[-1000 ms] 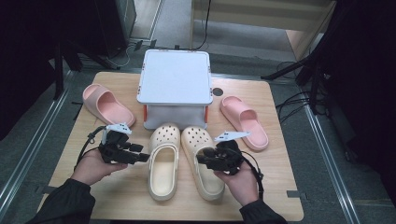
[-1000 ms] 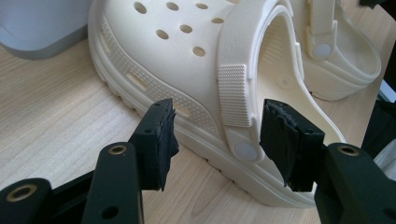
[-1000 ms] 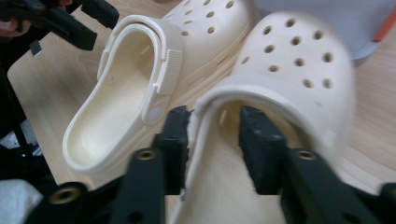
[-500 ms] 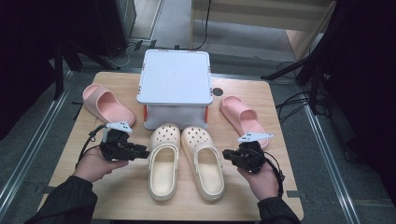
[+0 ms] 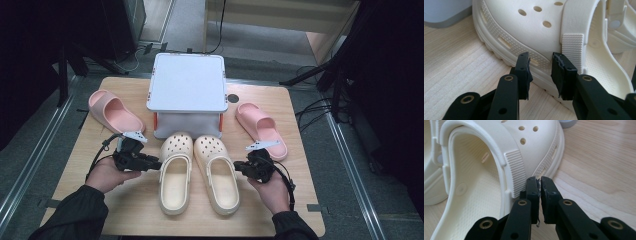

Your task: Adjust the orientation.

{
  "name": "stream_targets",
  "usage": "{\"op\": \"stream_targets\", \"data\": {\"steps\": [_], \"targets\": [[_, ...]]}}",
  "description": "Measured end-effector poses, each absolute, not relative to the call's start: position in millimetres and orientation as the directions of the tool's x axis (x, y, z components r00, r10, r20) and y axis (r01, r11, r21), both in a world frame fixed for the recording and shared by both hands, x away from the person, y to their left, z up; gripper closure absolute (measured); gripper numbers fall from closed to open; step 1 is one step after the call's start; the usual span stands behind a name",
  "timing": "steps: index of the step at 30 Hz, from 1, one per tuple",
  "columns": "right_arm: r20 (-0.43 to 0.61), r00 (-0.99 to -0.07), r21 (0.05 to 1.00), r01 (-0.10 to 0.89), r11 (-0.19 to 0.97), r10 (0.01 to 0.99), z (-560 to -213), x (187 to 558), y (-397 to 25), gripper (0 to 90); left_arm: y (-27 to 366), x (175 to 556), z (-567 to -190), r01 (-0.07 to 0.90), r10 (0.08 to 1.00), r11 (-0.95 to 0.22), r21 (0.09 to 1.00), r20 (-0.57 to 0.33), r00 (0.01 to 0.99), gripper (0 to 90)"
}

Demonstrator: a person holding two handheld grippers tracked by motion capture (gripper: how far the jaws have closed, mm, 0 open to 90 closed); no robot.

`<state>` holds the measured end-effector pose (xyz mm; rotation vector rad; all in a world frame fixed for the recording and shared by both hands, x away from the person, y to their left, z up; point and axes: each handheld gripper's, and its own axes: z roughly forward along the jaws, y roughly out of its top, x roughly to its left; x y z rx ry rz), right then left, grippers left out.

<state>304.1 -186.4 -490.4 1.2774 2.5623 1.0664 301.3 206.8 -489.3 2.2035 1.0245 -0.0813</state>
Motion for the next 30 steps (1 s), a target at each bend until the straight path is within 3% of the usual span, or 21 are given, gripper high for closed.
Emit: {"op": "stream_targets", "data": {"steps": [12, 30], "targets": [[0.187, -0.692, 0.624, 0.632, 0.46, 0.698, -497, 297, -160, 85.6, 206, 301, -490, 0.701, 0.65, -0.439, 0.562, -0.34, 0.679, 67.0], [0.239, -0.663, 0.652, 0.651, 0.389, 0.71, -501, 305, -160, 86.6, 207, 298, -492, 0.718, 0.626, -0.429, 0.549, -0.392, 0.674, 71.7]]}}
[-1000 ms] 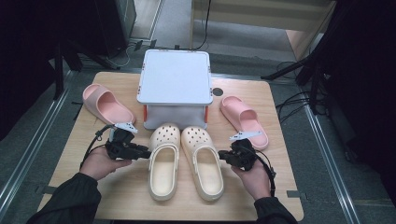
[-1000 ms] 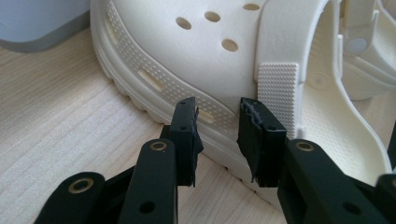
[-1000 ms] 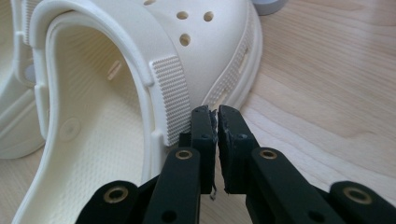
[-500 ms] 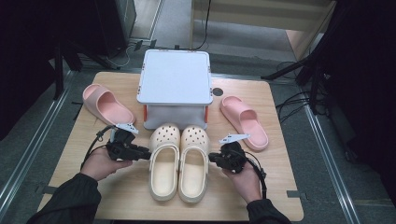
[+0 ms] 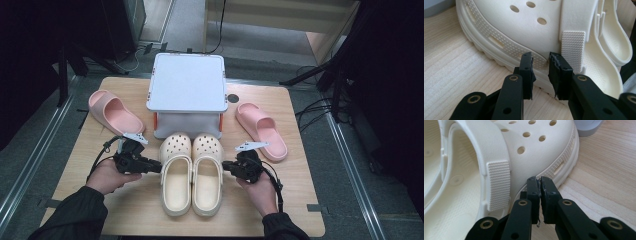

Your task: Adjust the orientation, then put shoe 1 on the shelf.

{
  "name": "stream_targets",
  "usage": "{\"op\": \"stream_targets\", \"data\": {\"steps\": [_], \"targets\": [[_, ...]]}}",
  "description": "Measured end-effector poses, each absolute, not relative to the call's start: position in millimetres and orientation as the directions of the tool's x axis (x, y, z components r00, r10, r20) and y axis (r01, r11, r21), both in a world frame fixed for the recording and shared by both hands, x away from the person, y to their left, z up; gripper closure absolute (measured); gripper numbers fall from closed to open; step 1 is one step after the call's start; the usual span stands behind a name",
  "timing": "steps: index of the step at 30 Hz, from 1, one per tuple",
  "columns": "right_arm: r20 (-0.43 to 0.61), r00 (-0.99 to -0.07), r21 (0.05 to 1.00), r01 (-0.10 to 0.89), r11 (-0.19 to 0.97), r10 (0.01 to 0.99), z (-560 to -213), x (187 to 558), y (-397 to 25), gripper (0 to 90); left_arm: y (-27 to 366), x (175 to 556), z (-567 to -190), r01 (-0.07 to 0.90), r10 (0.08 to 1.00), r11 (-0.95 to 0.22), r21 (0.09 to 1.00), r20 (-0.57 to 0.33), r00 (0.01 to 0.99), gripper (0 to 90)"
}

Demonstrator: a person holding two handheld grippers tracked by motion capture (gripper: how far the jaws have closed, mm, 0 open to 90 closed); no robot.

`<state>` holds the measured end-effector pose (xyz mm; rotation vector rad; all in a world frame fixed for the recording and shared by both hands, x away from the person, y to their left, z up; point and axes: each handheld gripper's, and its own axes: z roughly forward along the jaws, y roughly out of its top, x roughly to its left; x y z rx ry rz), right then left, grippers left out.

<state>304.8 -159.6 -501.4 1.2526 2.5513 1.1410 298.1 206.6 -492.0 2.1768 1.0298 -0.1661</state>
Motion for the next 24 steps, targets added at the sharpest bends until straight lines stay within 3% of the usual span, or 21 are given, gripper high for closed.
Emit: {"op": "stream_targets", "data": {"steps": [10, 17, 24], "targets": [[0.245, -0.655, 0.693, 0.634, 0.344, 0.715, -491, 303, -167, 76.7, 216, 302, -482, 0.709, 0.662, -0.42, 0.566, -0.343, 0.666, 60.1], [0.26, -0.655, 0.721, 0.62, 0.308, 0.71, -471, 290, -173, 74.1, 221, 308, -466, 0.72, 0.668, -0.359, 0.594, -0.375, 0.643, 62.9], [0.273, -0.669, 0.731, 0.611, 0.303, 0.692, -456, 275, -172, 71.4, 219, 316, -459, 0.719, 0.653, -0.341, 0.605, -0.398, 0.645, 72.2]]}}
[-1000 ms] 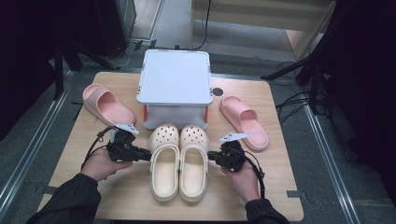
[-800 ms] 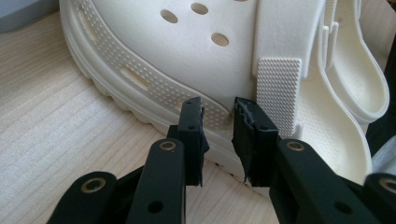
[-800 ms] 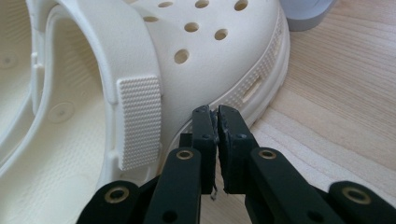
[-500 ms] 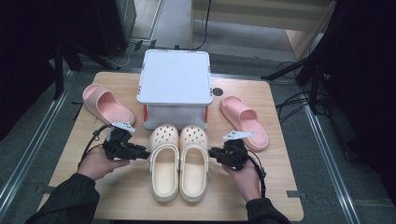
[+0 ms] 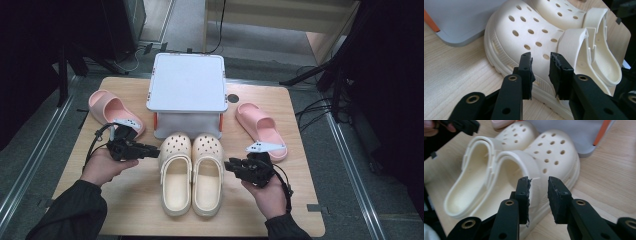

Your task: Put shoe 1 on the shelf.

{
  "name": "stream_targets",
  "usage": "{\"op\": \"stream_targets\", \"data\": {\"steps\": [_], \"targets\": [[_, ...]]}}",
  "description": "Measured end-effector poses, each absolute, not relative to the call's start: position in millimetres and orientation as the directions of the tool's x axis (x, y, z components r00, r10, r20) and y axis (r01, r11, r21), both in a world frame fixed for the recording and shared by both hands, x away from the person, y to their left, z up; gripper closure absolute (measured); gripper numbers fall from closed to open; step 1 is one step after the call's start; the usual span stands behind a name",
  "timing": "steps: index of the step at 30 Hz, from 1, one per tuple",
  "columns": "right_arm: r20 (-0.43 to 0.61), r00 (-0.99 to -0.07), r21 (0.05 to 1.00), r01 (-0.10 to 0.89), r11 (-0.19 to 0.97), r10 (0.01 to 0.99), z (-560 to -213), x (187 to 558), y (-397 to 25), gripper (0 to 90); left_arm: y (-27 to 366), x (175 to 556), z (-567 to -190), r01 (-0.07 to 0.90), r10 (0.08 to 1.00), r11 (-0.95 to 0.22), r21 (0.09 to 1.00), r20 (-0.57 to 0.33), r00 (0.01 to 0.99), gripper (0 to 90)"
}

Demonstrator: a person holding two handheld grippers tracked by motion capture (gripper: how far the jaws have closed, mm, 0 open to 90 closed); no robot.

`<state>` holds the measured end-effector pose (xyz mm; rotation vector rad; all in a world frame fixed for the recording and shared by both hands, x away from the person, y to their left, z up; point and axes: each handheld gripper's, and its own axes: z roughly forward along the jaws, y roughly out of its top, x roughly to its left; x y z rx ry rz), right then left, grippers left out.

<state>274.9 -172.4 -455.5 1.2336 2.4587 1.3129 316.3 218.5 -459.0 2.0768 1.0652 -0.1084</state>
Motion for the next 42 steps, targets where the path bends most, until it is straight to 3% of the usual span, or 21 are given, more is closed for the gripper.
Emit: {"op": "stream_targets", "data": {"steps": [18, 25, 28, 35, 42], "targets": [[0.285, -0.706, 0.741, 0.592, 0.318, 0.649, -441, 244, -144, 65.2, 210, 339, -410, 0.652, 0.637, -0.383, 0.654, -0.324, 0.699, 74.1], [0.293, -0.696, 0.73, 0.606, 0.316, 0.656, -457, 245, -122, 56.4, 210, 357, -390, 0.619, 0.633, -0.398, 0.677, -0.286, 0.72, 80.6], [0.272, -0.692, 0.721, 0.607, 0.335, 0.668, -464, 247, -112, 50.0, 211, 367, -381, 0.613, 0.638, -0.396, 0.684, -0.275, 0.719, 80.8], [0.276, -0.67, 0.705, 0.629, 0.328, 0.689, -476, 254, -94, 45.0, 219, 391, -365, 0.596, 0.661, -0.395, 0.699, -0.234, 0.713, 80.9], [0.257, -0.633, 0.698, 0.644, 0.313, 0.73, -487, 262, -79, 34.3, 215, 409, -369, 0.603, 0.679, -0.414, 0.682, -0.21, 0.704, 81.5]]}}
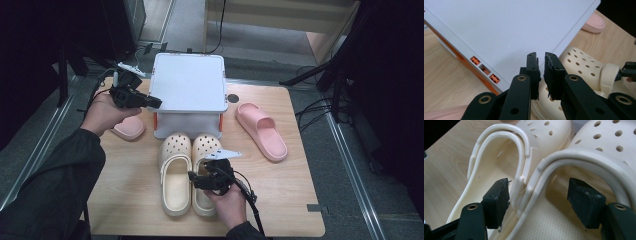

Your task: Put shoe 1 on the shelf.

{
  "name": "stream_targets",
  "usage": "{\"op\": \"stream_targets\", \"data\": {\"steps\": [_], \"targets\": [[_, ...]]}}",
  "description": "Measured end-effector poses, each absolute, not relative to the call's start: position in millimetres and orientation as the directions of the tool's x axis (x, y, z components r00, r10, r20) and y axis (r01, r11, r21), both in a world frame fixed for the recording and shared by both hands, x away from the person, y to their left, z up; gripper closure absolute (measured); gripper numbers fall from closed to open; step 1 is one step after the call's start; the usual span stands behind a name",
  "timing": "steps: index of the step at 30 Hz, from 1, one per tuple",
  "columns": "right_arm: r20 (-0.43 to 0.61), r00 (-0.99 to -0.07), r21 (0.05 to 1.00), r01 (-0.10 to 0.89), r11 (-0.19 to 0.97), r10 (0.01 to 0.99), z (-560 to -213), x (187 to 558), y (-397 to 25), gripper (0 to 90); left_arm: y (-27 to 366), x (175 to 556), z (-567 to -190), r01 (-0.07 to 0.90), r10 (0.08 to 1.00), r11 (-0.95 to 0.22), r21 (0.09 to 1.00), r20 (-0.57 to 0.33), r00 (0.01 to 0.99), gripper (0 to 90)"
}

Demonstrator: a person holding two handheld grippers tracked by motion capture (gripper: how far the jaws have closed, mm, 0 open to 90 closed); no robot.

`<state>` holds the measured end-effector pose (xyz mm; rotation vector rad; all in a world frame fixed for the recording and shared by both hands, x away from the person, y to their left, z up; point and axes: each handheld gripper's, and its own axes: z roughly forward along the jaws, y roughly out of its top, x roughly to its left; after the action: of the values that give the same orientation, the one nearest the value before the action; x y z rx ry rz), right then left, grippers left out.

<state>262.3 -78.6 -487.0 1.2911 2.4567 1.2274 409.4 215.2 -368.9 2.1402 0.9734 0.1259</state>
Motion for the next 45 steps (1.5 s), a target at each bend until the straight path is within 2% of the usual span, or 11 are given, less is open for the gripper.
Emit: {"op": "stream_targets", "data": {"steps": [7, 17, 26, 31, 38, 40, 45], "targets": [[0.259, -0.607, 0.682, 0.666, 0.302, 0.752, -491, 265, -61, 32.5, 216, 417, -373, 0.61, 0.693, -0.401, 0.684, -0.209, 0.69, 81.7], [0.206, -0.565, 0.675, 0.673, 0.302, 0.799, -500, 267, -43, 38.2, 215, 414, -373, 0.593, 0.69, -0.426, 0.683, -0.179, 0.701, 84.9], [0.223, -0.542, 0.654, 0.7, 0.288, 0.81, -506, 274, -43, 44.1, 215, 408, -370, 0.582, 0.7, -0.457, 0.672, -0.131, 0.702, 88.5], [0.214, -0.536, 0.65, 0.702, 0.291, 0.817, -505, 273, -43, 50.2, 215, 408, -371, 0.579, 0.699, -0.459, 0.674, -0.129, 0.704, 88.9], [0.168, -0.527, 0.645, 0.698, 0.312, 0.833, -499, 268, -44, 65.8, 215, 408, -371, 0.582, 0.7, -0.454, 0.675, -0.133, 0.701, 88.9], [0.167, -0.528, 0.641, 0.699, 0.315, 0.832, -497, 268, -46, 67.2, 215, 409, -371, 0.584, 0.701, -0.449, 0.676, -0.139, 0.699, 88.9], [0.263, -0.564, 0.627, 0.716, 0.305, 0.783, -484, 272, -56, 68.2, 216, 410, -371, 0.585, 0.697, -0.448, 0.676, -0.146, 0.702, 88.8]]}}
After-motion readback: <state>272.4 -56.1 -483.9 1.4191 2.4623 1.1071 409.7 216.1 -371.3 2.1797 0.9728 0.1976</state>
